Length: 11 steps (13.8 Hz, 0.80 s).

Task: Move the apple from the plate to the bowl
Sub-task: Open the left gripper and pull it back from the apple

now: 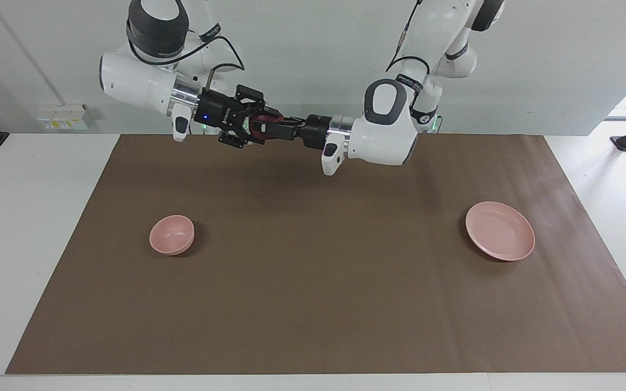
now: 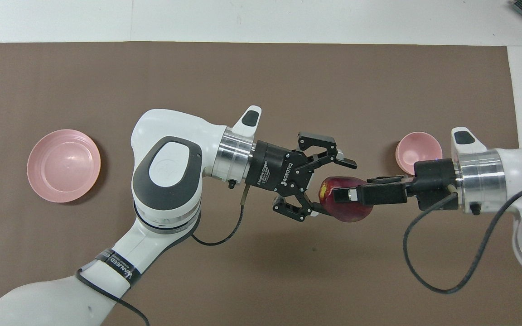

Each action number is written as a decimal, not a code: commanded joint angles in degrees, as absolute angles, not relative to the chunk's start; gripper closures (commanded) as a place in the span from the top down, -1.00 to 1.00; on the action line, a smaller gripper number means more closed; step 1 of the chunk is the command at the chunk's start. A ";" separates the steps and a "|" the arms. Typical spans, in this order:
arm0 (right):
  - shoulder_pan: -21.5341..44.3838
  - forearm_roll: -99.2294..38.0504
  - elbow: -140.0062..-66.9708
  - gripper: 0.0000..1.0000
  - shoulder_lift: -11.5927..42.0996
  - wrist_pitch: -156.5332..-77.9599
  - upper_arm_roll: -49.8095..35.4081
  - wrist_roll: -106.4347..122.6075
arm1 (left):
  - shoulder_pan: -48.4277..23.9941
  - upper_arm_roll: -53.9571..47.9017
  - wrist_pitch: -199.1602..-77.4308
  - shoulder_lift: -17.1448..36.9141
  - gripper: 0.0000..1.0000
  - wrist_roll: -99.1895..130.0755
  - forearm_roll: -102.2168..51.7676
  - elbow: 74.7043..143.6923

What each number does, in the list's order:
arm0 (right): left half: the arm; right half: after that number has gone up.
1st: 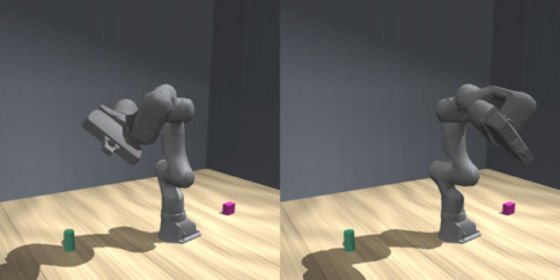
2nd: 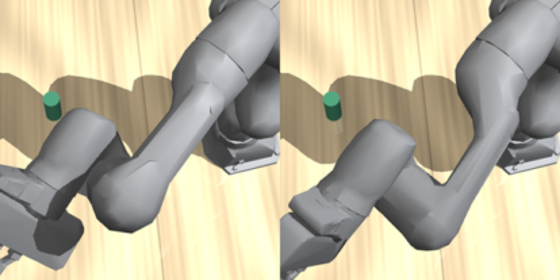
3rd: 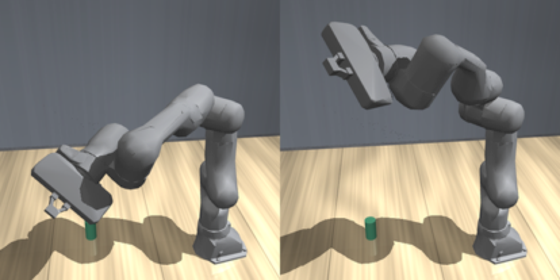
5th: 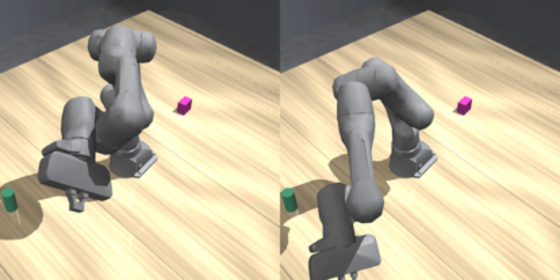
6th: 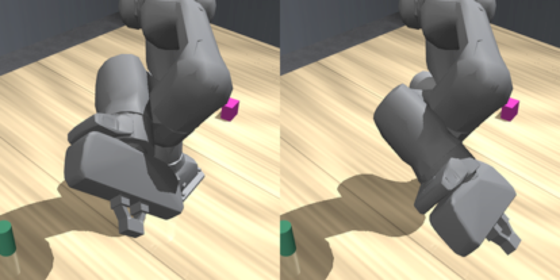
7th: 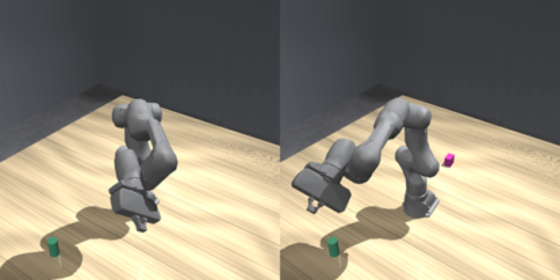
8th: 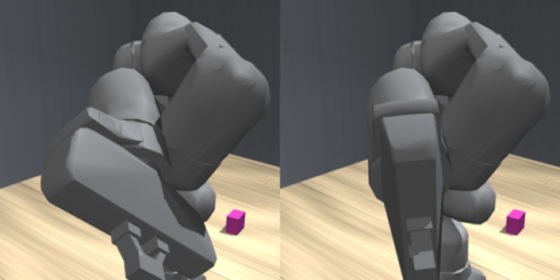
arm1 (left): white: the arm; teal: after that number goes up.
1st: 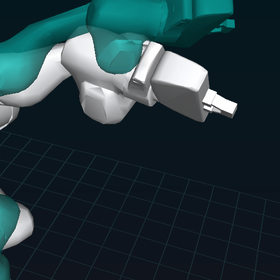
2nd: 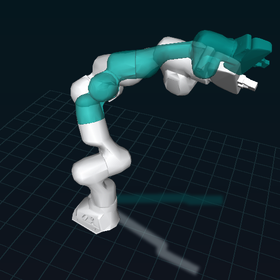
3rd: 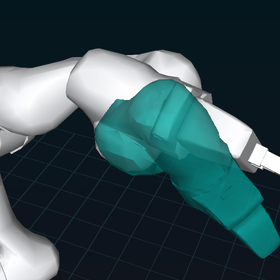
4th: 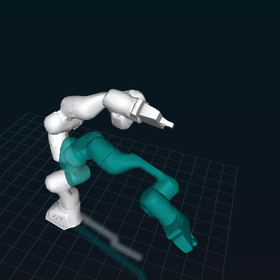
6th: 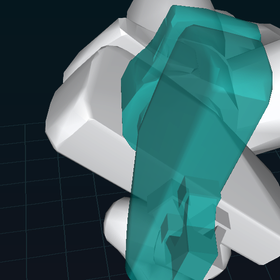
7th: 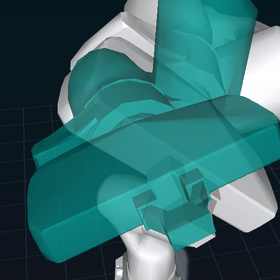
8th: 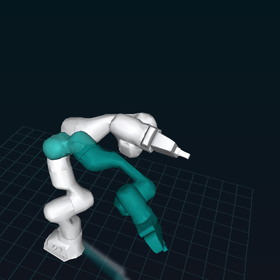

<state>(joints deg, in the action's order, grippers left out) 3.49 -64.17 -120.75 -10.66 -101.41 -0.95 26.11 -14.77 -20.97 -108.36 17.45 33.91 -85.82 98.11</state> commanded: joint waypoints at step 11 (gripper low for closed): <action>-2.02 -32.83 -112.42 -1.00 -4.67 -103.08 -0.97 26.72 | -2.20 -20.48 -101.78 16.44 1.00 34.98 -49.79 99.93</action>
<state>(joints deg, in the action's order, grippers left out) -1.91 -39.46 -115.92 -7.33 -102.07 -0.59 26.47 -3.85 -20.34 -102.62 17.45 34.34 -55.39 98.95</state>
